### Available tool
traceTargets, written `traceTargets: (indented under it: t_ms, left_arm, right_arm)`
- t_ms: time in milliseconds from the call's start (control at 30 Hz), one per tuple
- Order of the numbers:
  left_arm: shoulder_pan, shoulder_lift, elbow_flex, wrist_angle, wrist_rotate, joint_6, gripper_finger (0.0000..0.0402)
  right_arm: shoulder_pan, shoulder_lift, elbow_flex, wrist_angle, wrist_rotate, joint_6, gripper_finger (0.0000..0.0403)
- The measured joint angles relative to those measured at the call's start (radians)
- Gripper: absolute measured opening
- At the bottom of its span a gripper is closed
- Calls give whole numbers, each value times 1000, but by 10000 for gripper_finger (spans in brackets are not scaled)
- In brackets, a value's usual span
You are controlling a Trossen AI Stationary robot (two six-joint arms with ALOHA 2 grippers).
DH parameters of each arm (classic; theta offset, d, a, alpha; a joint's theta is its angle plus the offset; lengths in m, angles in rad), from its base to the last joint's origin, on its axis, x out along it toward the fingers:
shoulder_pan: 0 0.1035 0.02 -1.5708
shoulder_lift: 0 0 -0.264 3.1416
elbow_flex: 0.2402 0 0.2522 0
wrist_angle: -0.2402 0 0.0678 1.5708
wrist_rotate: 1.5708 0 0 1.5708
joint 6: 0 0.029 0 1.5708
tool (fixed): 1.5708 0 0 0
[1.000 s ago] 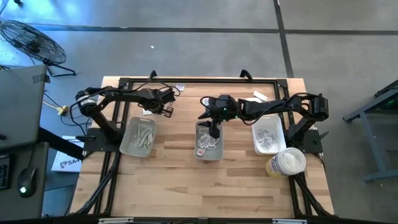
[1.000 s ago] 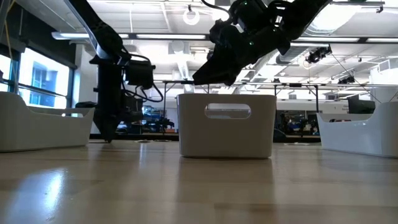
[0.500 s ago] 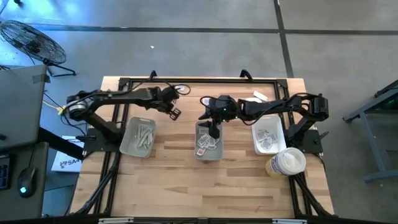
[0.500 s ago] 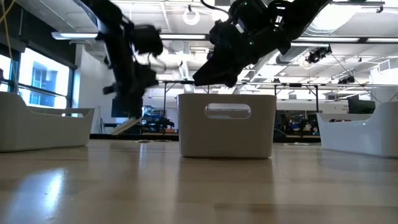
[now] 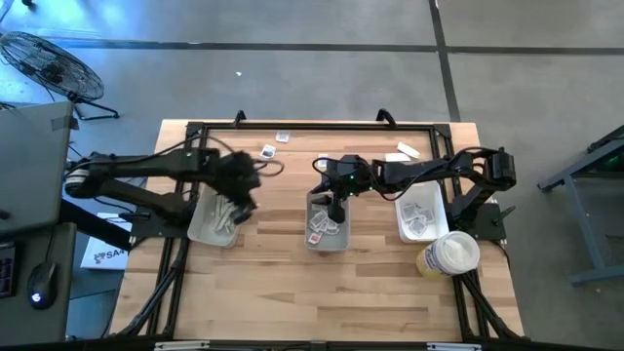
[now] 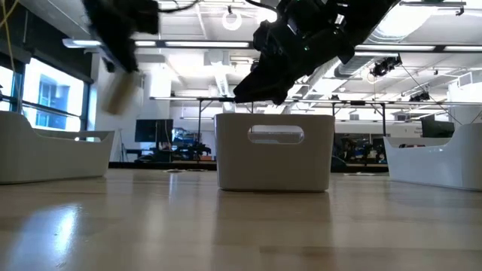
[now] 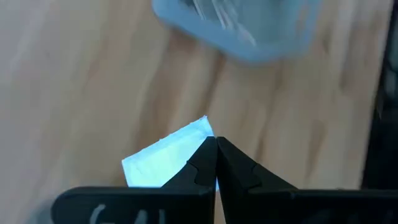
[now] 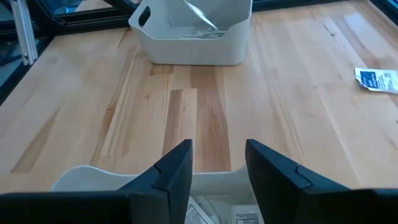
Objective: Pick & Place First Aid Supplies
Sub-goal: Put the bandage pack into the left gray bin
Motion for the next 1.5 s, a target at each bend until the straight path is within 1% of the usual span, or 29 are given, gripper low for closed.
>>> traceTargets:
  t_ms: [100,133,233,400,600,700,767,900,967,1033,1133,1200,1500]
  left_arm:
    - [-72,-57,-1,-127,57,1,0]
    - [-93,-70,-6,-146,78,-12,0]
    - [-134,-120,-35,-157,94,-68,0]
    - [-124,-210,-148,-150,99,-127,0]
    - [-14,-343,-293,-22,187,-156,0]
    - [67,-387,-349,-17,228,-161,0]
    - [122,-399,-391,-22,244,-171,0]
    - [215,-400,-469,10,331,-176,0]
    - [246,-393,-502,42,392,-176,0]
    - [263,-393,-519,48,428,-151,0]
    - [284,-393,-519,47,424,-137,0]
    - [294,-394,-518,56,399,-146,0]
    - [331,-378,-517,13,147,-244,0]
  right_arm:
    - [0,0,0,0,0,0,142]
    - [0,0,0,1,1,0,142]
    - [0,0,0,1,6,0,142]
    - [0,0,0,9,8,-7,142]
    - [0,0,0,9,8,-8,142]
    - [0,0,0,9,8,-8,142]
    - [0,0,0,11,8,-3,142]
    - [0,0,0,16,8,3,142]
    - [0,0,0,17,8,3,142]
    - [0,0,0,18,8,3,142]
    - [0,0,0,19,8,7,142]
    - [0,0,0,24,8,11,142]
    - [0,0,0,79,8,12,142]
